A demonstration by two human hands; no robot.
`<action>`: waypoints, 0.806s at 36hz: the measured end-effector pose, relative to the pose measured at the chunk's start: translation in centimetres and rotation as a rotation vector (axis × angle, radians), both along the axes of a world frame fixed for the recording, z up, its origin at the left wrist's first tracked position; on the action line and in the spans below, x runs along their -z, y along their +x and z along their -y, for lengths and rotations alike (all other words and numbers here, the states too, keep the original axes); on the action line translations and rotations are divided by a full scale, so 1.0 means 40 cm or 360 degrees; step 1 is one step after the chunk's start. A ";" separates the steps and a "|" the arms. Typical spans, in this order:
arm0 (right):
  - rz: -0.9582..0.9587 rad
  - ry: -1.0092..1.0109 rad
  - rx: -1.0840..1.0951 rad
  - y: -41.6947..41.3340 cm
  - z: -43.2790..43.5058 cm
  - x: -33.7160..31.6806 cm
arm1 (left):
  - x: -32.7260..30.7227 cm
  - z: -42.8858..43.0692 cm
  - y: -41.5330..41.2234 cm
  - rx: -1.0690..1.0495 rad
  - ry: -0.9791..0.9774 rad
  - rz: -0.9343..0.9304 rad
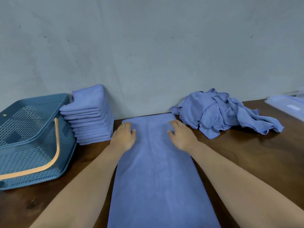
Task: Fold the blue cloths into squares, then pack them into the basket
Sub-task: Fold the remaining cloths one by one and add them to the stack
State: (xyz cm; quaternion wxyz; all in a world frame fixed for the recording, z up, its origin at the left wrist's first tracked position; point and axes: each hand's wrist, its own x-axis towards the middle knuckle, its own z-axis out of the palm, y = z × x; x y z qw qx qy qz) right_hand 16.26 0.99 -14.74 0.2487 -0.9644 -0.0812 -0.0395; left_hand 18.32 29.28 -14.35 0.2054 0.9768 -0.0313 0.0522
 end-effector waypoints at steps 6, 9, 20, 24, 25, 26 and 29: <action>-0.0018 -0.0233 -0.0047 0.199 -0.006 0.020 | 0.035 0.031 0.136 -0.0050 0.0198 -0.0046; -0.0008 -0.0290 -0.0022 0.261 0.016 0.061 | 0.062 0.009 0.179 -0.0052 0.0263 -0.0161; -0.0060 -0.0348 -0.0019 0.330 0.022 0.117 | 0.098 -0.043 0.240 -0.0012 0.0244 -0.0221; 0.0093 0.0300 0.0021 0.259 0.030 0.081 | 0.079 -0.050 0.196 -0.0020 -0.0141 0.0104; 0.0112 0.0429 -0.0006 0.229 0.034 0.070 | 0.071 -0.051 0.173 -0.0019 -0.0250 0.0094; 0.0141 0.0513 -0.0044 0.195 0.039 0.059 | 0.063 -0.052 0.145 0.0011 -0.0342 0.0062; 0.0183 0.0580 -0.0144 0.086 0.062 0.046 | 0.062 -0.071 0.041 0.0152 -0.0498 0.0070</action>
